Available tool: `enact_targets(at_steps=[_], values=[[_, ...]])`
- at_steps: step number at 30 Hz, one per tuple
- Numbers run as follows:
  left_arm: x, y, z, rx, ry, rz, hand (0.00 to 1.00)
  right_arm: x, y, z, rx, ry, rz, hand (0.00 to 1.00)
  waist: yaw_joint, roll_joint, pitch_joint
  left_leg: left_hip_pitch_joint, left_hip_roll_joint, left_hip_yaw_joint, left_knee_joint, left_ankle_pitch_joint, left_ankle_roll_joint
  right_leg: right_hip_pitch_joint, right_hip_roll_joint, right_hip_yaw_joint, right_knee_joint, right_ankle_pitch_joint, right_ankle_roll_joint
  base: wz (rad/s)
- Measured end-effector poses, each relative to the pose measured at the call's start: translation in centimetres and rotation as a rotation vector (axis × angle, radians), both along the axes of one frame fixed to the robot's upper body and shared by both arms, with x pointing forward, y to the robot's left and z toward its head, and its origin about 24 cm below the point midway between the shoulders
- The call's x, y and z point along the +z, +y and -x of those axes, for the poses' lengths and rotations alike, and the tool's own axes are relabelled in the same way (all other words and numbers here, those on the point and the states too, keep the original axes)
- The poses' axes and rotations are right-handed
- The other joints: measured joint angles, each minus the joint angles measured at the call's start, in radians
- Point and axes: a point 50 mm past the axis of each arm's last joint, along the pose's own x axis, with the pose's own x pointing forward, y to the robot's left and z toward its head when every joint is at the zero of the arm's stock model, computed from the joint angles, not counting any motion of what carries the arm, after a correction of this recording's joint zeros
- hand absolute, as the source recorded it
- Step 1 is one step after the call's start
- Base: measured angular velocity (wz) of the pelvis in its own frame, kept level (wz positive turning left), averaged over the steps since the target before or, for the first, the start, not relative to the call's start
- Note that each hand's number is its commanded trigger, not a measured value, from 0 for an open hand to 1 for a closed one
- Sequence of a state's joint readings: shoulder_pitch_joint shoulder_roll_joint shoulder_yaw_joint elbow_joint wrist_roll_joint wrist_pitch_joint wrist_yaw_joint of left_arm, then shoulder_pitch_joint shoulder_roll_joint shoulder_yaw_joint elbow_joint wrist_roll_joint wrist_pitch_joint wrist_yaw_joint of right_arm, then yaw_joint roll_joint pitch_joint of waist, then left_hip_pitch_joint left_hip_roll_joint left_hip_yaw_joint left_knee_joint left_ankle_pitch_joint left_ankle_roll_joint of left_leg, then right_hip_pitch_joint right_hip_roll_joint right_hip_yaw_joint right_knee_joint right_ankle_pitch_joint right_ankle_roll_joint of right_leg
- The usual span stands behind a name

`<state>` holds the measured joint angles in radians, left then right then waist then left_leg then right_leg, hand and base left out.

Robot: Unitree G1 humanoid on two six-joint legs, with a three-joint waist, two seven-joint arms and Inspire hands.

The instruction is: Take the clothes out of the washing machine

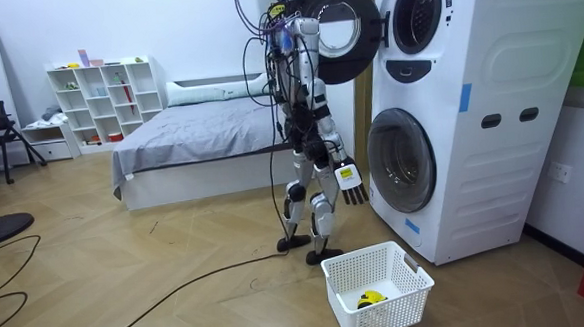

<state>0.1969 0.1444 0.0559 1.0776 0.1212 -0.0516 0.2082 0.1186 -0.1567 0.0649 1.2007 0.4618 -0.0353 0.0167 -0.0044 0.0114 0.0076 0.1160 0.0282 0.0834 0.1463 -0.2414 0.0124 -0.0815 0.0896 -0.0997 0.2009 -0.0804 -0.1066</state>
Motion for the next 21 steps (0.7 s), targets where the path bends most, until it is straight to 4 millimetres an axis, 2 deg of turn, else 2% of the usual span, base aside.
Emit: enact_targets(at_steps=[3, 6, 7, 8, 10, 13, 14, 15, 17, 18, 19, 20, 21], values=[[0.0, 0.0, -0.1, 0.009, -0.004, 0.003, 0.0, 0.0, 0.1, 0.0, 0.014, -0.002, -0.013, 0.0, 0.001, -0.004, 0.0013, 0.004, 0.004, 0.02, 0.007, 0.0, 0.0, 0.001, 0.004, 0.006, -0.001, -0.003, -0.003, -0.11], [0.0, 0.2, 0.5, 0.015, 0.01, -0.002, 0.0, 0.0, 0.2, 0.1, 0.074, 0.005, -0.018, 0.0, 0.007, -0.018, 0.0023, 0.004, 0.004, 0.029, 0.042, -0.004, -0.007, 0.008, 0.004, 0.018, 0.003, -0.019, -0.006, -0.1], [0.0, 0.2, 0.6, 0.018, 0.012, -0.003, 0.0, 0.0, 0.2, 0.1, 0.083, 0.006, -0.019, 0.0, 0.009, -0.014, 0.0038, 0.004, 0.006, 0.035, 0.055, -0.008, -0.014, 0.007, 0.006, 0.022, 0.006, -0.025, -0.008, -0.19], [0.0, 0.3, 0.6, 0.013, 0.012, -0.006, 0.0, 0.0, 0.3, 0.0, 0.106, 0.007, -0.022, 0.0, 0.009, -0.017, 0.0015, -0.004, 0.013, 0.048, 0.091, -0.022, -0.026, 0.001, 0.01, 0.027, 0.015, -0.031, -0.012, -0.23], [0.0, 0.4, 0.8, 0.022, 0.016, -0.007, 0.0, 0.0, 0.3, -0.4, 0.144, 0.005, -0.014, 0.0, 0.01, -0.025, 0.0001, -0.06, 0.03, 0.047, 0.226, -0.053, -0.041, -0.021, 0.012, 0.03, 0.066, -0.056, -0.026, -0.2], [0.0, 0.1, 0.3, 0.017, 0.012, 0.006, 0.0, 0.1, 0.0, -0.5, 0.168, 0.007, -0.001, 0.0, 0.007, -0.023, 0.0002, -0.127, 0.041, 0.014, 0.376, -0.057, -0.047, -0.024, 0.014, 0.031, 0.08, -0.061, -0.036, -0.05], [0.0, -0.2, -0.2, 0.002, 0.002, 0.019, 0.0, 0.2, -0.2, -0.7, 0.171, 0.005, 0.008, 0.0, 0.004, -0.016, -0.0003, -0.148, 0.053, -0.006, 0.448, -0.064, -0.057, -0.023, 0.021, 0.029, 0.083, -0.063, -0.043, -0.1], [-0.1, -0.5, -0.7, -0.011, -0.008, 0.036, 0.0, 0.3, -0.6, -0.8, 0.171, 0.005, 0.018, 0.0, -0.003, -0.003, 0.0037, -0.153, 0.077, -0.007, 0.539, -0.064, -0.066, -0.026, 0.033, 0.027, 0.097, -0.068, -0.052, -0.05], [0.0, -0.8, -2.0, -0.025, -0.035, 0.056, 0.0, 0.4, -1.0, -1.0, 0.166, -0.009, 0.033, 0.0, -0.031, 0.021, 0.0038, -0.122, 0.098, -0.033, 0.607, -0.065, -0.074, -0.041, 0.041, 0.008, 0.118, -0.074, -0.058, 0.19], [0.3, -0.9, -3.6, -0.04, -0.074, 0.056, 0.0, 0.5, -1.2, -1.1, 0.165, -0.016, 0.041, 0.0, -0.041, 0.03, 0.0013, -0.093, 0.097, -0.05, 0.604, -0.073, -0.09, -0.059, 0.041, 0.001, 0.128, -0.072, -0.058, 0.27], [0.5, -0.9, -4.4, -0.044, -0.099, 0.057, 0.0, 0.5, -1.3, -1.1, 0.164, -0.017, 0.045, 0.0, -0.045, 0.033, 0.0, -0.076, 0.097, -0.06, 0.586, -0.075, -0.093, -0.07, 0.041, -0.007, 0.129, -0.069, -0.058, 0.24], [0.8, -1.1, -5.7, -0.063, -0.134, 0.06, 0.0, 0.5, -1.3, -1.1, 0.163, -0.016, 0.051, 0.0, -0.046, 0.039, -0.0004, -0.034, 0.098, -0.068, 0.521, -0.077, -0.095, -0.093, 0.041, -0.02, 0.133, -0.061, -0.059, 0.33], [1.2, -1.4, -7.3, -0.086, -0.172, 0.062, 0.0, 0.5, -1.4, -1.1, 0.154, -0.015, 0.056, 0.0, -0.057, 0.048, 0.0003, 0.002, 0.098, -0.083, 0.457, -0.085, -0.108, -0.118, 0.04, -0.041, 0.139, -0.053, -0.059, 0.39]])
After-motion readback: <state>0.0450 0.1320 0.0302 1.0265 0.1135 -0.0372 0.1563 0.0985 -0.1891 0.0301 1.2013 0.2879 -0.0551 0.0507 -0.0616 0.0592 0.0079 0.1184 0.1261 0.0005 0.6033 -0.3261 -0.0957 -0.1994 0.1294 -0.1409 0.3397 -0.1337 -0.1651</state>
